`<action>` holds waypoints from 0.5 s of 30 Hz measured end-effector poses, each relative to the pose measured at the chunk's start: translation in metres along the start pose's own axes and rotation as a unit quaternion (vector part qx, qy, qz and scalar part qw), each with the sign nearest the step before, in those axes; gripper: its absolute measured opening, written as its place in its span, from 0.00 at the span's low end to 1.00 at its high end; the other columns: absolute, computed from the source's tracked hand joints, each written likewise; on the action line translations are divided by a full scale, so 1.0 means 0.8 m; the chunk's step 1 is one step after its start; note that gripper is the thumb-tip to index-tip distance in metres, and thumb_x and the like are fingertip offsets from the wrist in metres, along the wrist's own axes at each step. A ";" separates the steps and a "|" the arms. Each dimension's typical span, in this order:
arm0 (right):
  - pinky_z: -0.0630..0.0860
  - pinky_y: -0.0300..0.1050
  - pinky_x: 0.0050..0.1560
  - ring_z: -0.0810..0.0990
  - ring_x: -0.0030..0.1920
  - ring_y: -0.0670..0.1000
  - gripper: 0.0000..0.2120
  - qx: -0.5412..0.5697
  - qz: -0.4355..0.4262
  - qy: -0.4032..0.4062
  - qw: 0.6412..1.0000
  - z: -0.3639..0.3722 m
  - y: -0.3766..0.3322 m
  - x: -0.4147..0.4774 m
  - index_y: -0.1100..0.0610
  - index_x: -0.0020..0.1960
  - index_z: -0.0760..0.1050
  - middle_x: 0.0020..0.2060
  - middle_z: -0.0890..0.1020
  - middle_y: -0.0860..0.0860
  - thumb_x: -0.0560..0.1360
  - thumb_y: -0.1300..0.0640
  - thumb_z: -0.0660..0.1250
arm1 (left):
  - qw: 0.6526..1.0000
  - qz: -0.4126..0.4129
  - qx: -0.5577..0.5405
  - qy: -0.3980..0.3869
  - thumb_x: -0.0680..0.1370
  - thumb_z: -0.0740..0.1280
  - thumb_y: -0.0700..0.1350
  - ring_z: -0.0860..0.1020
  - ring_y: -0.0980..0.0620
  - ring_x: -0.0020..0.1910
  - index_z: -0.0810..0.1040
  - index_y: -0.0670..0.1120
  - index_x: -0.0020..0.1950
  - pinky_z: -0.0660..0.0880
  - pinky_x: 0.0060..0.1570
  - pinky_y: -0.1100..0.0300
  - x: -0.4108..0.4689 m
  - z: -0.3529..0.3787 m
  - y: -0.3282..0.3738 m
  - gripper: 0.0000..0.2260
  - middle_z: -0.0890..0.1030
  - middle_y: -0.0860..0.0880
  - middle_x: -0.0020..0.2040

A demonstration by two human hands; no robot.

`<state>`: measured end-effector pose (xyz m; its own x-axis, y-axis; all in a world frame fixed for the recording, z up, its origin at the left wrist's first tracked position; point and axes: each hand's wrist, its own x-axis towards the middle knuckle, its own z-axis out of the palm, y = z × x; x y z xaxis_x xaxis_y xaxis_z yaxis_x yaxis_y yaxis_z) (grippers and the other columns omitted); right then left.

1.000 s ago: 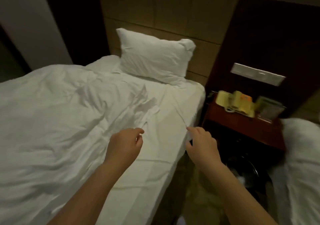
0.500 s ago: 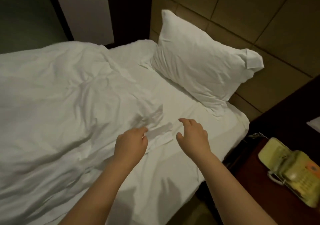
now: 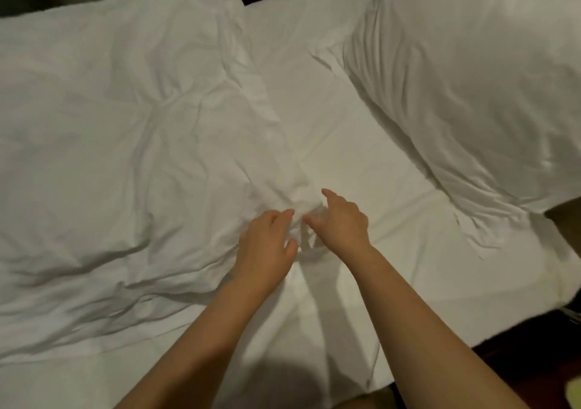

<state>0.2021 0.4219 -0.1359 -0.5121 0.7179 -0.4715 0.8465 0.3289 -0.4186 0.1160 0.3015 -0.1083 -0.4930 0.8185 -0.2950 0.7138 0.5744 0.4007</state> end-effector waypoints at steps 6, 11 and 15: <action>0.62 0.39 0.33 0.66 0.30 0.46 0.17 0.236 -0.107 -0.035 0.965 -0.037 0.004 0.033 0.54 0.33 0.62 0.29 0.68 0.47 0.80 0.54 0.60 | 0.998 -0.004 -0.058 0.021 0.74 0.70 0.47 0.63 0.53 0.70 0.52 0.51 0.78 0.61 0.64 0.65 0.040 0.023 0.053 0.38 0.63 0.49 0.73; 0.69 0.32 0.45 0.77 0.46 0.41 0.08 0.441 -0.028 -0.070 0.894 -0.047 0.049 0.059 0.51 0.47 0.76 0.42 0.80 0.43 0.80 0.53 0.59 | 0.980 -0.088 -0.124 0.126 0.78 0.60 0.39 0.78 0.49 0.51 0.72 0.50 0.67 0.63 0.43 0.67 0.080 0.005 0.069 0.18 0.80 0.50 0.54; 0.69 0.49 0.63 0.74 0.62 0.54 0.24 0.183 0.062 -0.207 0.959 0.011 0.084 0.085 0.51 0.67 0.69 0.61 0.76 0.50 0.76 0.41 0.62 | 0.988 -0.084 -0.098 0.082 0.76 0.61 0.39 0.72 0.55 0.41 0.72 0.49 0.65 0.60 0.37 0.66 0.080 0.016 0.065 0.17 0.75 0.55 0.45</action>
<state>0.2228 0.4877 -0.2027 -0.4886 0.4081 -0.7712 0.8357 -0.0349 -0.5480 0.1277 0.3833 -0.1177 -0.6827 0.6925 -0.2332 0.5119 0.6810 0.5237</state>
